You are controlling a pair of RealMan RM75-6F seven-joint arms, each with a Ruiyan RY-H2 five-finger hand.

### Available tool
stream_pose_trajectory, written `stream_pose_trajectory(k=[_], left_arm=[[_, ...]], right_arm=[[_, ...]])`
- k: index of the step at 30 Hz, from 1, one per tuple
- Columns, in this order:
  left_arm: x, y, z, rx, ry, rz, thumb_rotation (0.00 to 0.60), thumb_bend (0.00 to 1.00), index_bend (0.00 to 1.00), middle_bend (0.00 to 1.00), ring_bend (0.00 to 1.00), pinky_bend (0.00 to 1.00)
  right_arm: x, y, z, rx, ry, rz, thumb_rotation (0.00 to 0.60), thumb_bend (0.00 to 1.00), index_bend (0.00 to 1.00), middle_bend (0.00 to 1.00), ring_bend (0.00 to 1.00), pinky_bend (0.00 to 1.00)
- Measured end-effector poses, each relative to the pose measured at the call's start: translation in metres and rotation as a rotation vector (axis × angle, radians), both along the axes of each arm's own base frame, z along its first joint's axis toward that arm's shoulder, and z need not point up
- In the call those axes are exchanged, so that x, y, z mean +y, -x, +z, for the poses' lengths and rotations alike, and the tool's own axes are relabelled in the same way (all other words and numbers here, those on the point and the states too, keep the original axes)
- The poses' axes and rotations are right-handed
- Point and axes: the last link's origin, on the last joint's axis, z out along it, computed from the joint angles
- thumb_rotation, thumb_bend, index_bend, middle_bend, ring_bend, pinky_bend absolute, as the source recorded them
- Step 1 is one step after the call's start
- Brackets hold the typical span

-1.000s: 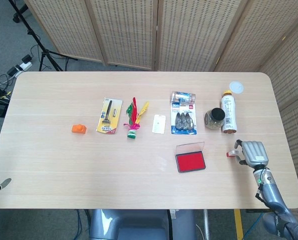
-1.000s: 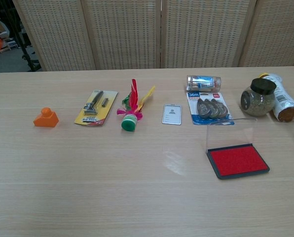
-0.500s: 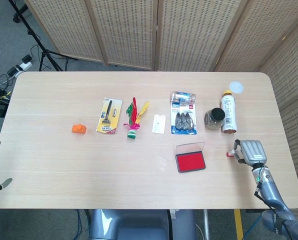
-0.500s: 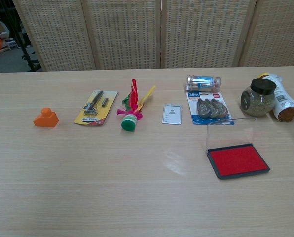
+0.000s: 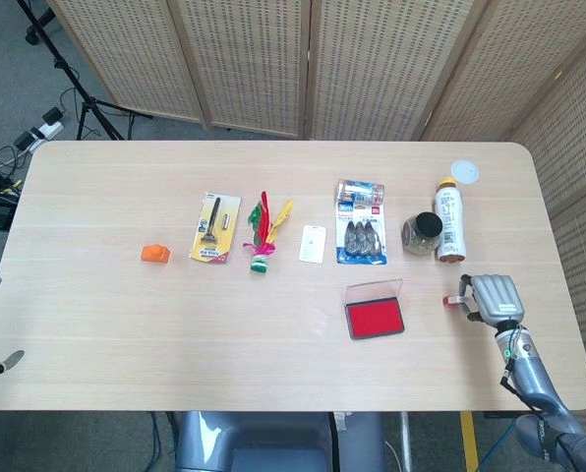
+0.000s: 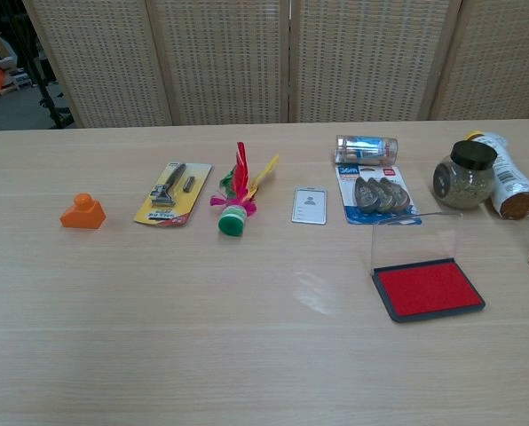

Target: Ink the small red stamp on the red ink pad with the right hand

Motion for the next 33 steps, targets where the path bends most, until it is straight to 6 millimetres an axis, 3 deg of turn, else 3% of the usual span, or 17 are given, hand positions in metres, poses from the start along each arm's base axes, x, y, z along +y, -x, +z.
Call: stream_pose_trajectory(k=[6,15,25,33], left_arm=[[-0.001,-0.001,0.001,-0.002,0.001,-0.006,0.600,0.09,0.00,0.00,0.00,0.00],[-0.002,-0.002,-0.001,-0.002,0.009,-0.014,0.600,0.09,0.00,0.00,0.00,0.00],[-0.002,0.000,-0.001,-0.001,0.009,-0.007,0.600,0.09,0.00,0.00,0.00,0.00],[-0.001,0.001,0.000,-0.005,0.011,-0.007,0.600,0.09,0.00,0.00,0.00,0.00]], right_arm=[[0.008,-0.020,0.013,-0.032,-0.020,0.060,0.600,0.61,0.59,0.97,1.00,1.00],[0.026,-0.083,0.018,-0.020,-0.122,0.197,0.600,0.62,0.59,0.97,1.00,1.00],[0.018,-0.135,-0.004,0.112,-0.198,0.267,0.600,0.67,0.59,0.97,1.00,1.00],[0.014,-0.156,-0.031,0.162,-0.230,0.252,0.600,0.67,0.59,0.97,1.00,1.00]])
